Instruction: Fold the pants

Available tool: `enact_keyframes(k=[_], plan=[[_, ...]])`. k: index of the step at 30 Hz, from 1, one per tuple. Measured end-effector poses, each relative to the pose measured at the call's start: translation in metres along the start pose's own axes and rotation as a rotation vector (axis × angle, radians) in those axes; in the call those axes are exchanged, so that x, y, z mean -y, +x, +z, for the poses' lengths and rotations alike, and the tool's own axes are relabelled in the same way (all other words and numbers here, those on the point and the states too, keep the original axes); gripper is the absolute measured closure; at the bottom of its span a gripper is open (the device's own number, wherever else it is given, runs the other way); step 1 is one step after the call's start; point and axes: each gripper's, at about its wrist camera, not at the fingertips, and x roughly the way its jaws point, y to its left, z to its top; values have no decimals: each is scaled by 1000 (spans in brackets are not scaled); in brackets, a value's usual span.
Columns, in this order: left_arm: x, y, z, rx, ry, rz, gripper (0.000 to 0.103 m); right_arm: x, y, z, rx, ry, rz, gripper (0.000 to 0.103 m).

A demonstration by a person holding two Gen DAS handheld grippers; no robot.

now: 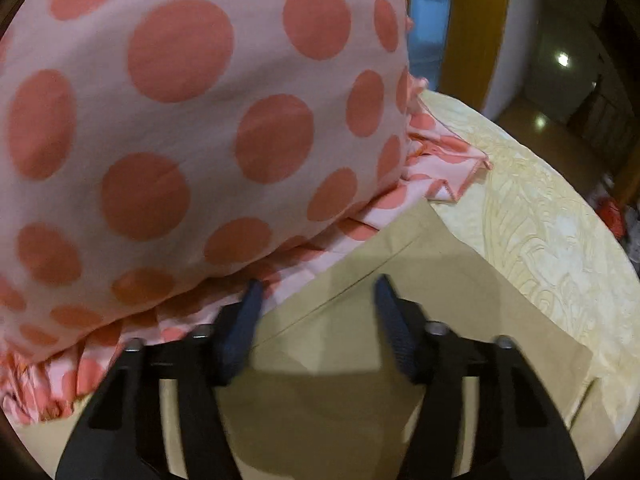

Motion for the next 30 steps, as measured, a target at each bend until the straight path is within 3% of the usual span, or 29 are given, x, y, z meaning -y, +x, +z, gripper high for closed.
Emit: enact_keyframes(k=[5,9,12,13,15,20,22,23,24,26,28,30], plan=[[-12,0,-4,-15,-54,-29,2,42,-8,-5,16,105,244,98],[-26,-10,-7,5,-99,-39,2,101,-65,-32,127,236,547,99],[-33,-14,-4,14,-124,-48,2,151,-117,-74,185,293,728,99],[-37,-15,-2,17,-133,-46,2,157,-134,-88,189,308,752,99],[-41,-14,2,22,-151,-38,2,180,-149,-128,168,332,754,99],[-52,-9,14,27,-215,-69,2,190,-127,-157,-6,385,704,96],[-55,-6,19,10,-226,-71,2,190,-124,-160,-57,417,700,82],[-58,-6,22,5,-231,-75,2,189,-125,-162,-64,418,710,66],[-61,-6,23,6,-236,-79,2,185,-125,-160,-50,405,711,58],[-68,-4,31,18,-251,-95,2,183,-133,-163,-38,388,697,53],[-74,4,44,9,-257,-97,2,178,-129,-160,-10,360,688,55],[-80,15,56,-19,-265,-93,2,174,-120,-153,6,316,694,101]])
